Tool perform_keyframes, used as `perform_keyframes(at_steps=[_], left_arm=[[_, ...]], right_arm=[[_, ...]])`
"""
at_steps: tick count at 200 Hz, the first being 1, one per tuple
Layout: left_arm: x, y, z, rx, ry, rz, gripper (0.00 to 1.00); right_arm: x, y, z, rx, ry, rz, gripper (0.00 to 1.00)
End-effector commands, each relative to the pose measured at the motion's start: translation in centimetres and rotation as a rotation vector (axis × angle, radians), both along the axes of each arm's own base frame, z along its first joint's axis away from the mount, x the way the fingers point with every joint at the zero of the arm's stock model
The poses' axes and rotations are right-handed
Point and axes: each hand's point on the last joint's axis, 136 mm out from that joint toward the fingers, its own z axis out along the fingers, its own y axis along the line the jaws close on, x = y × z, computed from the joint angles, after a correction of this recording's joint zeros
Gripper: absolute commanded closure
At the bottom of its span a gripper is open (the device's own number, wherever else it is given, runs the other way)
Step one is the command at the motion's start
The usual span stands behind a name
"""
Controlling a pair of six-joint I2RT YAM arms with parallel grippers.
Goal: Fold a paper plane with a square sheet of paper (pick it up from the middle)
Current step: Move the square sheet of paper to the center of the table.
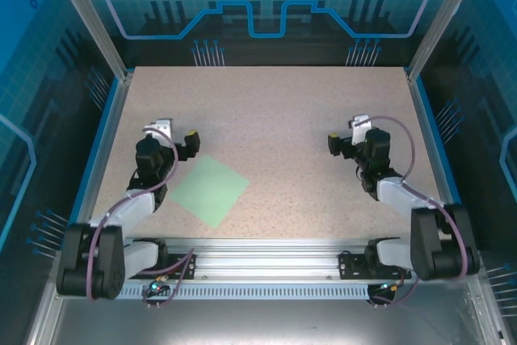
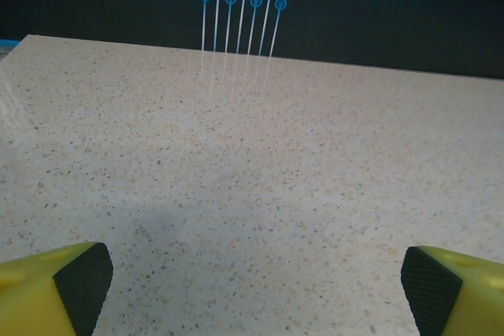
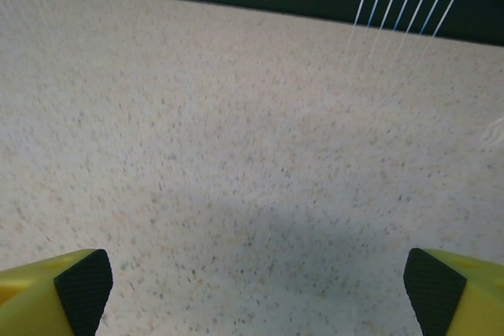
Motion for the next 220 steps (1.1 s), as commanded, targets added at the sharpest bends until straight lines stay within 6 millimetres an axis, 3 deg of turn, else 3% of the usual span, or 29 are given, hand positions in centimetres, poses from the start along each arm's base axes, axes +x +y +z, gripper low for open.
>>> perform_keyframes(at_steps=[1,25,44,78,125,144,172,220], left_arm=[[-1.2,0.7,0.5,-0.106,0.136,0.071,0.02],[-2.2,1.1,1.3,-0.214,0.278,0.150,0.02],[-3.4,1.2,0.6,-0.295,0.371,0.213,0.01],[-5.1,0.2,-0.9,-0.475,0.407,0.243,0.02],[-7.1,-6.5,-1.9,-0.688,0.565,-0.061,0.01],[-8.2,-8.9,-3.1,-0.626,0.671,-0.121,0.01],[-9.6,-10.9,-5.9,-0.511,0.822,-0.128,0.01],[-9.7,-12.1,-8.7,-0.330,0.925,-0.063,0.02]], right_arm=[[-2.9,-0.4,0.0,0.078,0.176,-0.063,0.01],[-5.3,-0.3,1.5,0.211,0.246,-0.122,0.01],[-7.1,0.1,1.8,0.331,0.317,-0.166,0.01],[-9.3,7.1,3.1,0.538,0.386,0.204,0.01],[-10.9,11.1,2.9,0.548,0.478,0.322,0.01],[-11.4,12.1,1.8,0.518,0.522,0.315,0.01],[-11.9,14.0,0.5,0.485,0.572,0.338,0.01],[-12.2,15.1,-1.1,0.420,0.634,0.317,0.00]])
